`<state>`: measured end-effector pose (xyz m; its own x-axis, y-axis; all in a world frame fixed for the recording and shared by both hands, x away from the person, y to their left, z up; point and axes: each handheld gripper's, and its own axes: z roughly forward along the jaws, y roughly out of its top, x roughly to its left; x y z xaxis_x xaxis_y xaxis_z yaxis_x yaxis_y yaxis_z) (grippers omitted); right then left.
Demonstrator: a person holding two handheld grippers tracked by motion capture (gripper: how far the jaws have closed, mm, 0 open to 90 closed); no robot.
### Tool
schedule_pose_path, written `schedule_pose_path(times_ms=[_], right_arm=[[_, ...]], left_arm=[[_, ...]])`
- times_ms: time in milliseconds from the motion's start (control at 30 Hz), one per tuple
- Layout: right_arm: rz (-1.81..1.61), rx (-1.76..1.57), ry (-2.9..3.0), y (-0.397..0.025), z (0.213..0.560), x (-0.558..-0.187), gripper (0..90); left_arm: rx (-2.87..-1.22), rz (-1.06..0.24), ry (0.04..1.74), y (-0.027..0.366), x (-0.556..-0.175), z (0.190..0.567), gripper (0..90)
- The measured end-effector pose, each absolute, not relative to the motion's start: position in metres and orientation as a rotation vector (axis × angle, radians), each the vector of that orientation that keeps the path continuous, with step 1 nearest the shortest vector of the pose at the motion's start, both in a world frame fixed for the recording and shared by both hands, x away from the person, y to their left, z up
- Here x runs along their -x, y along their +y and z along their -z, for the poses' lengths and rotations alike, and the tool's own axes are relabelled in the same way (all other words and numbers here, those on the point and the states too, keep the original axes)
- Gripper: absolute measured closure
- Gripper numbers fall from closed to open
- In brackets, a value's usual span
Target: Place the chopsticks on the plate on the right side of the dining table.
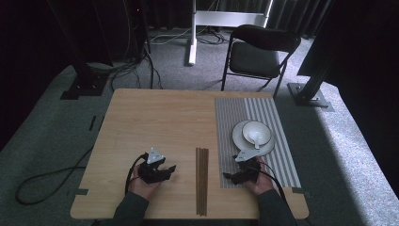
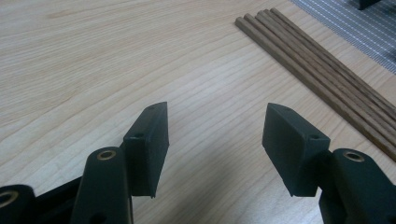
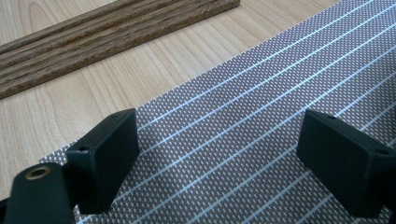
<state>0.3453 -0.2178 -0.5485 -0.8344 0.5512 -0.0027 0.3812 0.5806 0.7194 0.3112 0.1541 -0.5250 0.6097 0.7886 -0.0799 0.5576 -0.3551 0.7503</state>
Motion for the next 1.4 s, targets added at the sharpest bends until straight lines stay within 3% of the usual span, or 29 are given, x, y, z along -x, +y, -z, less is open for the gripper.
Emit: schedule_pose_path(times_ms=[1400], right_arm=[[-1.097,-0.774,2.586,-0.218,0.549,-0.345,11.9]], left_arm=[[-2.099,-0.332,0.939,0.106,-0.295,0.515,42.0]])
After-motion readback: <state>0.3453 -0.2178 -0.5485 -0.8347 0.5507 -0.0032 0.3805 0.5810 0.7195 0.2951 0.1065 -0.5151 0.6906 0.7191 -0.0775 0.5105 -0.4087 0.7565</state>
